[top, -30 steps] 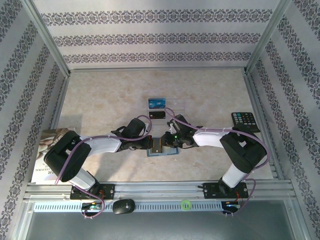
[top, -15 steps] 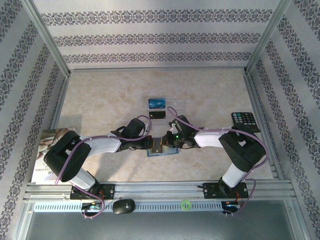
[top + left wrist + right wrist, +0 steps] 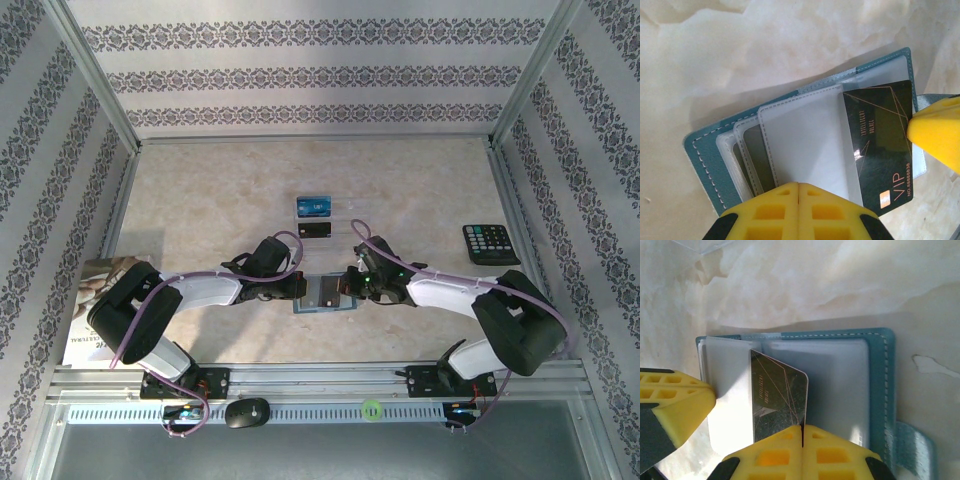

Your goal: Take the credit cards out of the card holder

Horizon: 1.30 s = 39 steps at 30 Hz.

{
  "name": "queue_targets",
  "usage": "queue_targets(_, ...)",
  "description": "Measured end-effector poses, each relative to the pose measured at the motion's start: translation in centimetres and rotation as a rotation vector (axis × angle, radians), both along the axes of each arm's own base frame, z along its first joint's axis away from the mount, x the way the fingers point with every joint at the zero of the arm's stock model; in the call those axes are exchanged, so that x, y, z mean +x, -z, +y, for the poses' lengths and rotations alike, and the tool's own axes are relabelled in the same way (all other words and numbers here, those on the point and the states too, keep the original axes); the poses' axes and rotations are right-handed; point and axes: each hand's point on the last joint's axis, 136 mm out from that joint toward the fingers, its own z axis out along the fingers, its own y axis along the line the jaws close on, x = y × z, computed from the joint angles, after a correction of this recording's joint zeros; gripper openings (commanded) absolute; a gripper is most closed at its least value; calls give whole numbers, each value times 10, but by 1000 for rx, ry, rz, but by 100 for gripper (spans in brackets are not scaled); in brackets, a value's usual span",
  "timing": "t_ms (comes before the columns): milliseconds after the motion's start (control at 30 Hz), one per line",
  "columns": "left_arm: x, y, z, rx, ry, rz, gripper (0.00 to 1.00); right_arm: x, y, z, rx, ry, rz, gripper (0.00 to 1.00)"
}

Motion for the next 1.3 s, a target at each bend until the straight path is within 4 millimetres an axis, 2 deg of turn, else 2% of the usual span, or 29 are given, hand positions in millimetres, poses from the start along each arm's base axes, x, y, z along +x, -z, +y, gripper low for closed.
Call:
queue_targets(33,0,0,0,0,0,0,0,-1,1,-1,-7,-1,1,0)
queue_targets(100,0,0,0,0,0,0,0,-3,1,-1,-18,-12,1,13)
queue_targets(167,0,0,0,-1,1,1,0,-3,0,2,-16,-27,-9,21)
queue_targets(400,0,0,-1,-3,2,1,0,-3,-7,18,30,-88,-25,28)
queue_targets(533,-1,0,-1,-5,4,3,0,-4,-5,23,48,-103,-15,24)
queue_targets(700,-1,0,-1,-7,7,6,0,-5,-1,23,48,-103,-3,3)
queue_targets(767,-1,0,-1,-8,7,6,0,-4,-3,24,53,-101,-7,0)
queue_targets(867,-1,0,-1,-8,7,6,0,-3,-6,24,60,-96,-12,0)
queue_targets(1100,-2,0,-3,-15,14,11,0,-3,-18,26,77,-108,-46,20)
queue_targets(1300,-2,0,-4,-19,17,13,0,-5,-19,32,79,-126,-45,22)
